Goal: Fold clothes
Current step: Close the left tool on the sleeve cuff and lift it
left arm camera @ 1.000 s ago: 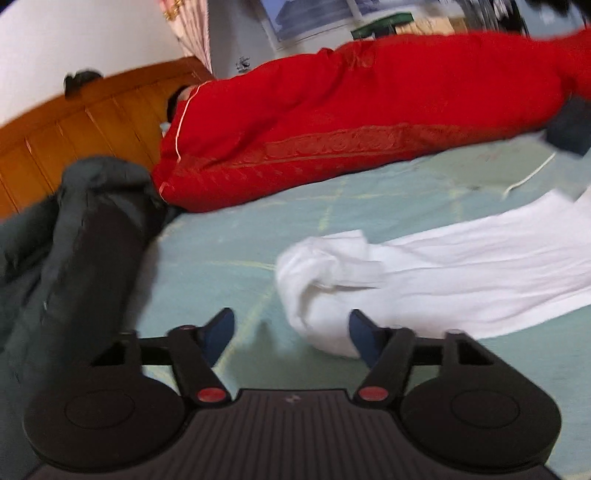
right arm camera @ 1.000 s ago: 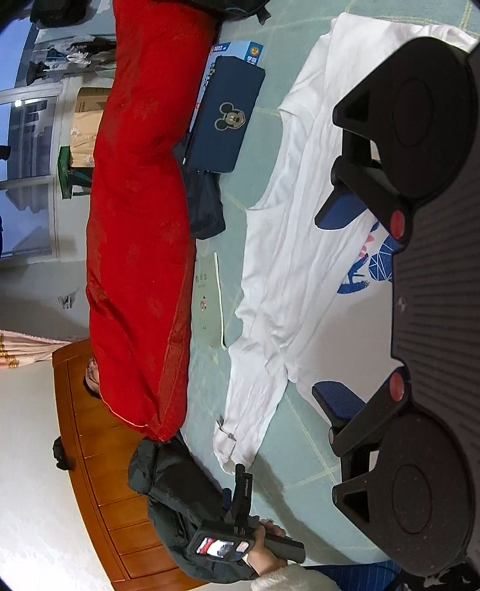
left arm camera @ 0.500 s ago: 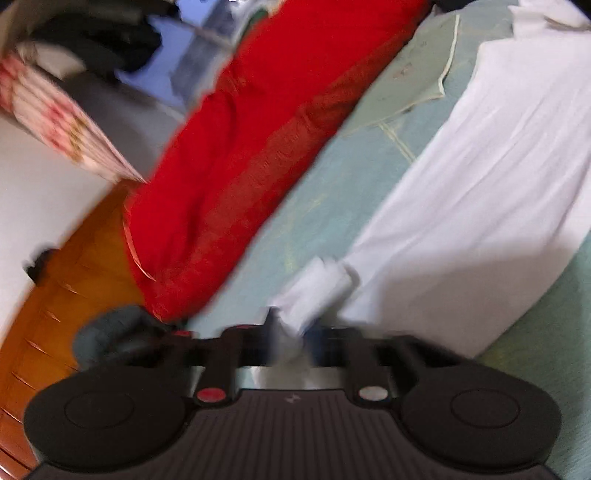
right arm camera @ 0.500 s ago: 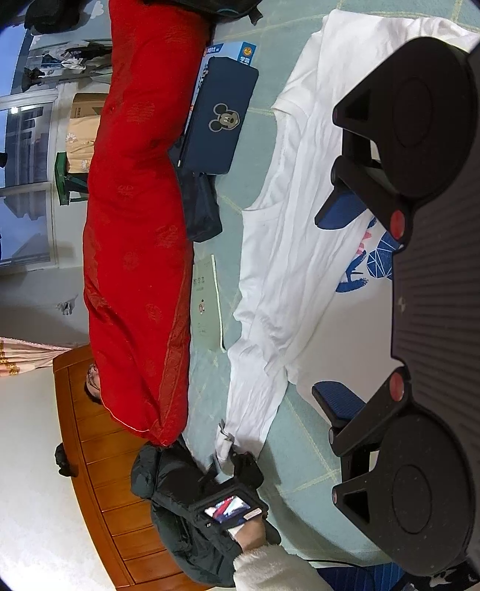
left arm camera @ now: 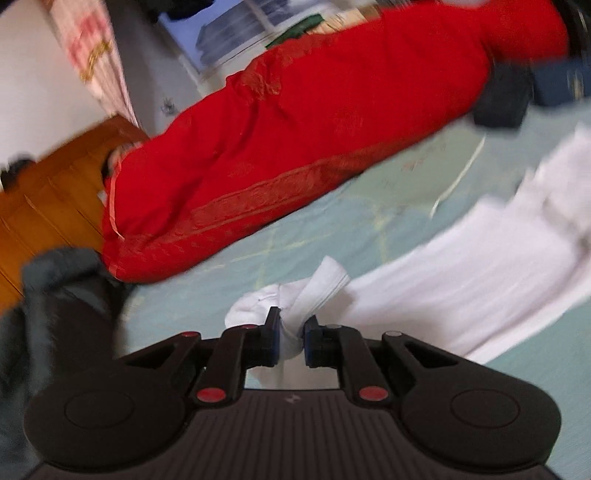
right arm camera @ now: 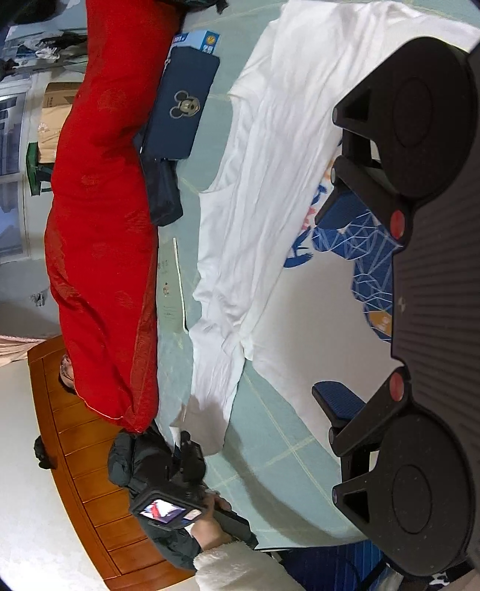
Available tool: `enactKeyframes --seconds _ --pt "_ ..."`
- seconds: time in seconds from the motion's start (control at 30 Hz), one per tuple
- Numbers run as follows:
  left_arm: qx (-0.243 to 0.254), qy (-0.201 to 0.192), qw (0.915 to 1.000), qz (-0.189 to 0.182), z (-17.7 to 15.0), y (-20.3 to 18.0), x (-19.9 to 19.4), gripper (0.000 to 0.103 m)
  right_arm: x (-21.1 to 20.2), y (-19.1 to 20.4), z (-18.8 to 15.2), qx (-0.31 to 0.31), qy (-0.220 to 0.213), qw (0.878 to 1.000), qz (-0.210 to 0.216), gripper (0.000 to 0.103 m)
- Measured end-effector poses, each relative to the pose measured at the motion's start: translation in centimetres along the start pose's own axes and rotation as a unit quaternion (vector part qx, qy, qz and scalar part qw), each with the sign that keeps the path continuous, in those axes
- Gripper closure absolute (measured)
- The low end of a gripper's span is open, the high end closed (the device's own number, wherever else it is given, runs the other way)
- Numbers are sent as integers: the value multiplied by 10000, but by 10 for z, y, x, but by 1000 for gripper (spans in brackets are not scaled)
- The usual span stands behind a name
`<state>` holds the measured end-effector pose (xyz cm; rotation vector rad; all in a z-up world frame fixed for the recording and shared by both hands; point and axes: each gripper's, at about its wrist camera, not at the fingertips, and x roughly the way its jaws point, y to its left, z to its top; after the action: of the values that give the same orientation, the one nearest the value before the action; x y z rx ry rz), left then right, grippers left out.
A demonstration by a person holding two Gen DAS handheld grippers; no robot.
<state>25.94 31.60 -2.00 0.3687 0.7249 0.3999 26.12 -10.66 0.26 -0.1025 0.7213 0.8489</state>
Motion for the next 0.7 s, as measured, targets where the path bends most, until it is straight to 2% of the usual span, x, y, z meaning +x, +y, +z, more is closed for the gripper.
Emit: enactKeyframes --seconds 0.13,0.4,0.7 --pt "-537 -22 9977 -408 26 -3 -16 93 -20 -3 -10 2 19 10000 30 10" --pt "-629 -83 9937 -927 72 -44 -45 93 -44 -12 -32 24 148 9997 177 9" --pt "-720 -178 9864 -1465 111 -99 -72 93 -59 -30 -50 404 99 9986 336 8"
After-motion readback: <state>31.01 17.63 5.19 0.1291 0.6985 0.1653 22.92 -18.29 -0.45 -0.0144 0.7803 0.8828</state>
